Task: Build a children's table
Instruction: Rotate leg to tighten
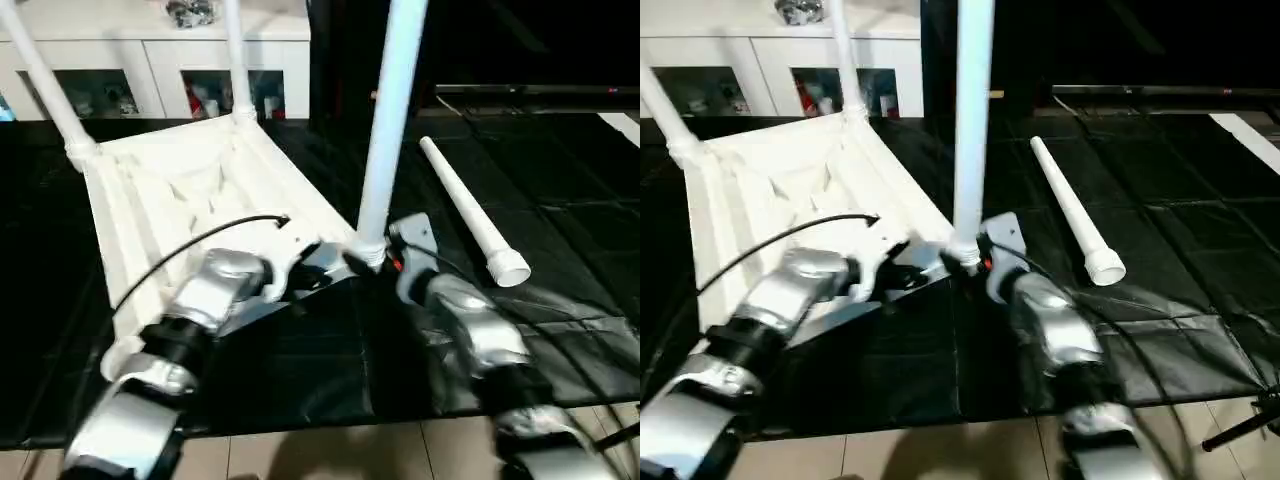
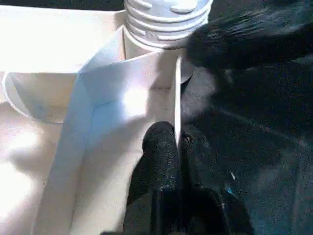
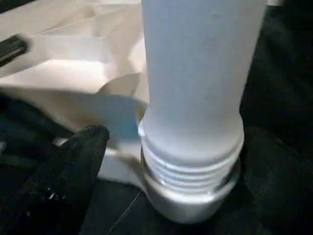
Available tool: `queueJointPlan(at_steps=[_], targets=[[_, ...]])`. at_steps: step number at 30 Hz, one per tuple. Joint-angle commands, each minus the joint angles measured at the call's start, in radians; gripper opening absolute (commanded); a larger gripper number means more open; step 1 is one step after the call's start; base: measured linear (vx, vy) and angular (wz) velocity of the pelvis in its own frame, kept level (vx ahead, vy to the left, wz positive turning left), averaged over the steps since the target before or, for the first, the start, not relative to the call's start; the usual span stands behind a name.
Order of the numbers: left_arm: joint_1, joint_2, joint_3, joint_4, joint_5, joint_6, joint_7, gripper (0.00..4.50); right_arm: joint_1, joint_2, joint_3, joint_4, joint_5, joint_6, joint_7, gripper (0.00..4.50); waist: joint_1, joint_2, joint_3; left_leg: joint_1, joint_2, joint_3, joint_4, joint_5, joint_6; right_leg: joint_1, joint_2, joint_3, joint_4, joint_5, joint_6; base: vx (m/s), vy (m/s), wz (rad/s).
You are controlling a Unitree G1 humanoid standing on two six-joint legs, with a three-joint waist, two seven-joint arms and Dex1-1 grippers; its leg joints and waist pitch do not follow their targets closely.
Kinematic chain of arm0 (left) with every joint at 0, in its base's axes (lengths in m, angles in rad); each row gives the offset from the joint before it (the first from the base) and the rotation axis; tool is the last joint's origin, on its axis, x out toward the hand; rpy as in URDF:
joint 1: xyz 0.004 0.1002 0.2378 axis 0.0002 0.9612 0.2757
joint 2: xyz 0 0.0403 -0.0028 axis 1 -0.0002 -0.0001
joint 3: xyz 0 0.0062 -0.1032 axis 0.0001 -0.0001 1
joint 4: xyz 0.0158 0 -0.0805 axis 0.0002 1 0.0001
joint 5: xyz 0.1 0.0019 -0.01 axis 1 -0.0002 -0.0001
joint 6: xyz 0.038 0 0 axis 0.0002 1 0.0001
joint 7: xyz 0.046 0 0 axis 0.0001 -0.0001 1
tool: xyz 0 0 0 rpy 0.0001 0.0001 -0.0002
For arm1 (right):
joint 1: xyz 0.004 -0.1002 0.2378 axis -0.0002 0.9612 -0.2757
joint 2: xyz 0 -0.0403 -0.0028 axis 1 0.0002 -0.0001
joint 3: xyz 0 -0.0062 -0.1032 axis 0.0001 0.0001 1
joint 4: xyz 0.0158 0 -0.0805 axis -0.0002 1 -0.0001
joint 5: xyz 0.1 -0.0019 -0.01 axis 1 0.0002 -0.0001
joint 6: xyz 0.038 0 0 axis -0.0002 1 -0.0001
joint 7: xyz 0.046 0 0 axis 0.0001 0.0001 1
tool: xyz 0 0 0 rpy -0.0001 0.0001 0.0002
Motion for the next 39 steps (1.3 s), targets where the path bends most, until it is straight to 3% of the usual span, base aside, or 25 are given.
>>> queueJointPlan(at_steps=[1,5,7,8,11,12,14,15,20,26,27,39], targets=[[-0.005,0.006,-0.011,-0.033,-0.014,-0.037,-0.044,0.00,0.011,-0.006,0.040,-0.029,0.016,-0.006,0.081,4.45,0.004,-0.001,-0.063,0.005,0.068,-0.034,-0.059,-0.159,0.059,0.050,-0.110,0.070,-0.076,-0.226,-0.170,0.000,0.000,0.00],[0.012,0.057,-0.041,-0.046,-0.017,-0.084,-0.156,0.00,0.013,-0.082,0.043,-0.048,0.029,-0.018,0.220,4.45,0.009,0.000,-0.065,0.003,0.071,-0.033,-0.057,-0.140,0.069,0.051,-0.108,0.068,-0.069,-0.186,-0.183,0.000,0.000,0.00],[0.041,0.110,-0.074,-0.082,-0.045,-0.129,-0.319,0.00,-0.004,-0.143,0.054,-0.043,0.027,-0.040,0.331,4.45,0.013,0.001,-0.066,0.004,0.073,-0.031,-0.054,-0.130,0.074,0.048,-0.107,0.067,-0.066,-0.163,-0.199,0.000,0.000,0.00],[0.041,0.110,-0.074,-0.082,-0.045,-0.129,-0.319,0.00,-0.004,-0.143,0.054,-0.043,0.027,-0.040,0.331,4.45,0.016,0.001,-0.070,0.001,0.073,-0.033,-0.053,-0.122,0.075,0.051,-0.109,0.065,-0.061,-0.150,-0.204,0.000,0.000,0.00],[0.043,0.135,-0.094,-0.072,-0.034,-0.176,-0.369,0.00,-0.021,-0.180,0.083,-0.032,0.024,-0.065,0.423,4.45,0.031,0.002,-0.074,0.004,0.076,-0.028,-0.046,-0.081,0.090,0.042,-0.103,0.067,-0.048,-0.067,-0.224,0.000,0.000,0.00],[0.041,0.142,-0.101,-0.064,-0.031,-0.191,-0.388,0.00,-0.029,-0.193,0.095,-0.027,0.027,-0.071,0.464,4.45,0.036,0.000,-0.072,0.000,0.076,-0.028,-0.045,-0.089,0.092,0.041,-0.104,0.066,-0.047,-0.069,-0.226,0.000,0.000,0.00],[0.039,0.150,-0.107,-0.059,-0.029,-0.202,-0.409,0.00,-0.037,-0.203,0.104,-0.024,0.033,-0.072,0.501,4.45,0.043,0.003,-0.067,0.003,0.079,-0.028,-0.047,-0.128,0.081,0.037,-0.108,0.066,-0.055,-0.127,-0.217,0.000,0.000,0.00],[0.036,0.163,-0.120,-0.054,-0.026,-0.224,-0.449,0.00,-0.054,-0.212,0.115,-0.019,0.046,-0.068,0.557,4.45,0.049,-0.001,-0.067,0.007,0.080,-0.029,-0.049,-0.157,0.068,0.038,-0.109,0.066,-0.059,-0.179,-0.205,0.000,0.000,0.00],[0.028,0.181,-0.145,-0.052,-0.015,-0.258,-0.506,0.00,-0.078,-0.210,0.142,0.001,0.047,-0.061,0.637,4.45,0.051,0.000,-0.065,0.006,0.079,-0.030,-0.051,-0.173,0.052,0.036,-0.111,0.068,-0.062,-0.220,-0.192,0.000,0.000,0.00],[0.019,0.183,-0.161,-0.050,-0.016,-0.285,-0.544,0.00,-0.098,-0.213,0.167,0.050,0.032,-0.079,0.703,3.99,0.055,-0.004,-0.070,0.002,0.078,-0.030,-0.047,-0.134,0.060,0.038,-0.111,0.066,-0.055,-0.183,-0.197,0.000,0.000,0.00],[0.018,0.183,-0.161,-0.049,-0.016,-0.289,-0.546,0.00,-0.100,-0.215,0.172,0.055,0.030,-0.085,0.712,3.75,0.055,-0.005,-0.070,0.001,0.078,-0.030,-0.047,-0.127,0.062,0.038,-0.110,0.066,-0.054,-0.176,-0.198,0.000,0.000,0.00],[0.016,0.181,-0.160,-0.025,-0.009,-0.310,-0.539,0.00,-0.090,-0.208,0.180,0.066,0.032,-0.085,0.736,2.85,0.056,-0.005,-0.068,0.001,0.078,-0.032,-0.047,-0.146,0.057,0.036,-0.111,0.066,-0.059,-0.234,-0.180,0.000,0.000,0.00]])
